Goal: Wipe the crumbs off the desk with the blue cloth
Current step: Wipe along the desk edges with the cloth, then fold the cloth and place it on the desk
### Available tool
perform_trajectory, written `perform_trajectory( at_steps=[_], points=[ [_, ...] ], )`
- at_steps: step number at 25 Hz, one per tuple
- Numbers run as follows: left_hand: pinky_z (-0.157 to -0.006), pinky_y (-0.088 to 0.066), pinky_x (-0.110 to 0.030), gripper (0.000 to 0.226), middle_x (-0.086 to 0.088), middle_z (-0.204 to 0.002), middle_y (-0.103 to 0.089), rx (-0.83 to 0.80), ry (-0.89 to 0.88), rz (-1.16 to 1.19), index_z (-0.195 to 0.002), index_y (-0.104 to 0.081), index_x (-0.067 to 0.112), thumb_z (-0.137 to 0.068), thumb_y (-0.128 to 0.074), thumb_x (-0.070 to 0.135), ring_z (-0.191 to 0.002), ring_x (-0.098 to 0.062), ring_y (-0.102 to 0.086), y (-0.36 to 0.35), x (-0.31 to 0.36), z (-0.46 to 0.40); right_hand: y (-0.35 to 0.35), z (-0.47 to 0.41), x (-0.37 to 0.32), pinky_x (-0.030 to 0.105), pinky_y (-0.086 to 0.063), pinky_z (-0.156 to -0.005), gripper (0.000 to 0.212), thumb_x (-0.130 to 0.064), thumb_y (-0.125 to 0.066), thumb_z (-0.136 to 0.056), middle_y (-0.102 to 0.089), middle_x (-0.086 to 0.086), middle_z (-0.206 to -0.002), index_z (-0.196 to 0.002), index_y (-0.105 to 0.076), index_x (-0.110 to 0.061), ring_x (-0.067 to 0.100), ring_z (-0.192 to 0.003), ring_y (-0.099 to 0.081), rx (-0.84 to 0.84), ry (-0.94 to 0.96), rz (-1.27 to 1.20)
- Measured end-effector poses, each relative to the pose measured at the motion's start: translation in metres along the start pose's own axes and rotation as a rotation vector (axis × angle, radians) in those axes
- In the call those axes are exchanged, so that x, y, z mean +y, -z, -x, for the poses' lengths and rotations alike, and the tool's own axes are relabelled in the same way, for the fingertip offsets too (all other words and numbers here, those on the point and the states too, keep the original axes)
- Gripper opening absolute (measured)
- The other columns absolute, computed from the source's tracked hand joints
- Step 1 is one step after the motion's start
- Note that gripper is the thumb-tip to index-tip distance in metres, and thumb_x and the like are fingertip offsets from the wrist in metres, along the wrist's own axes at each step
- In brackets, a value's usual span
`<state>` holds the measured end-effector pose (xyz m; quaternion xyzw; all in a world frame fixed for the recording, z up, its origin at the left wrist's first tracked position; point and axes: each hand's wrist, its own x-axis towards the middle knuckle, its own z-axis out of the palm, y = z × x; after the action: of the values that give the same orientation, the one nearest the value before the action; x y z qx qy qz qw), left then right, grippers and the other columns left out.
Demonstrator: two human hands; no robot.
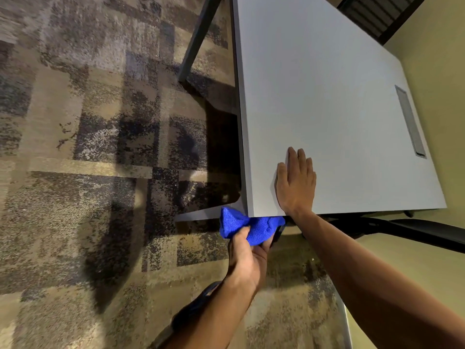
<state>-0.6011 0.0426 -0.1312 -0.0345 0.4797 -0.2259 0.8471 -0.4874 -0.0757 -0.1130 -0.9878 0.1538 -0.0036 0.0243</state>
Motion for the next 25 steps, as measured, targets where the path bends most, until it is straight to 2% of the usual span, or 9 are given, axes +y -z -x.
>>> perform_trajectory(
  at_steps=[2,4,8,14,17,21,23,25],
  points=[
    [-0.048,-0.056,-0.021,0.030,-0.013,-0.082,-0.073,0.033,0.000,-0.084,-0.123,-0.060,-0.001,-0.098,-0.048,0.008,-0.058,-0.018,-0.070,0.001,0.006,0.006,0.000,0.001,0.000,0.055,-0.019,-0.124,0.057,-0.038,-0.029,-0.107,-0.022,0.008,-0.170,-0.161,-0.027,-0.021,0.035,-0.157,-0.016,-0.011,-0.015,-0.004],
    [-0.051,-0.059,-0.022,0.031,-0.012,-0.079,-0.075,0.035,-0.040,-0.109,-0.124,-0.060,-0.003,-0.098,-0.047,0.006,-0.061,-0.018,-0.071,0.004,0.011,0.010,-0.001,0.001,0.000,0.054,-0.018,-0.125,0.057,-0.039,-0.029,-0.107,-0.022,0.007,-0.170,-0.162,-0.027,-0.022,0.035,-0.157,-0.015,-0.006,-0.017,0.002],
    [-0.076,-0.063,-0.036,0.036,-0.019,-0.106,-0.072,-0.040,-0.100,-0.012,-0.131,-0.056,-0.005,-0.098,-0.043,0.000,-0.092,-0.029,-0.070,0.016,0.030,0.022,-0.003,0.001,0.002,0.054,-0.016,-0.126,0.060,-0.044,-0.025,-0.105,-0.021,0.007,-0.171,-0.162,-0.025,-0.024,0.034,-0.158,-0.013,-0.022,-0.016,-0.006],
    [-0.082,-0.062,-0.037,0.040,-0.018,-0.124,-0.069,-0.117,-0.152,-0.032,-0.135,-0.056,0.004,-0.099,-0.041,0.007,-0.102,-0.027,-0.072,0.031,0.059,0.051,0.000,0.001,0.000,0.058,-0.018,-0.124,0.072,-0.052,-0.011,-0.098,-0.021,0.010,-0.170,-0.162,-0.024,-0.022,0.037,-0.157,-0.015,-0.046,-0.001,0.030],
    [-0.080,-0.062,-0.035,0.044,-0.016,-0.116,-0.073,-0.132,-0.203,-0.136,-0.133,-0.058,0.004,-0.090,-0.051,0.007,-0.096,-0.025,-0.074,0.023,0.075,0.066,0.004,0.000,0.000,0.058,-0.014,-0.126,0.070,-0.053,-0.011,-0.101,-0.014,0.009,-0.172,-0.163,-0.018,-0.023,0.038,-0.158,-0.010,-0.129,-0.001,0.041],
    [-0.074,-0.063,-0.033,0.054,-0.015,-0.116,-0.073,-0.221,-0.272,-0.185,-0.132,-0.059,0.006,-0.078,-0.061,0.012,-0.099,-0.026,-0.074,0.003,0.089,0.097,0.015,-0.006,0.000,0.057,-0.007,-0.128,0.065,-0.053,-0.014,-0.107,0.003,0.007,-0.174,-0.165,-0.001,-0.026,0.037,-0.159,0.002,-0.290,-0.019,0.062],
    [-0.072,-0.063,-0.032,0.058,-0.014,-0.122,-0.071,-0.237,-0.313,-0.224,-0.135,-0.057,0.009,-0.078,-0.064,0.012,-0.103,-0.024,-0.073,-0.005,0.094,0.114,0.027,-0.007,-0.003,0.057,-0.011,-0.127,0.066,-0.054,-0.017,-0.107,0.003,0.006,-0.174,-0.164,-0.001,-0.026,0.038,-0.159,0.000,-0.344,-0.004,0.067],
    [-0.071,-0.063,-0.032,0.063,-0.013,-0.130,-0.067,-0.250,-0.362,-0.274,-0.139,-0.054,0.013,-0.077,-0.066,0.013,-0.110,-0.026,-0.069,-0.013,0.101,0.128,0.041,-0.010,-0.007,0.057,-0.024,-0.124,0.065,-0.047,-0.028,-0.106,-0.008,0.008,-0.171,-0.163,-0.008,-0.023,0.040,-0.156,-0.013,-0.400,0.023,0.060]
  ],
)
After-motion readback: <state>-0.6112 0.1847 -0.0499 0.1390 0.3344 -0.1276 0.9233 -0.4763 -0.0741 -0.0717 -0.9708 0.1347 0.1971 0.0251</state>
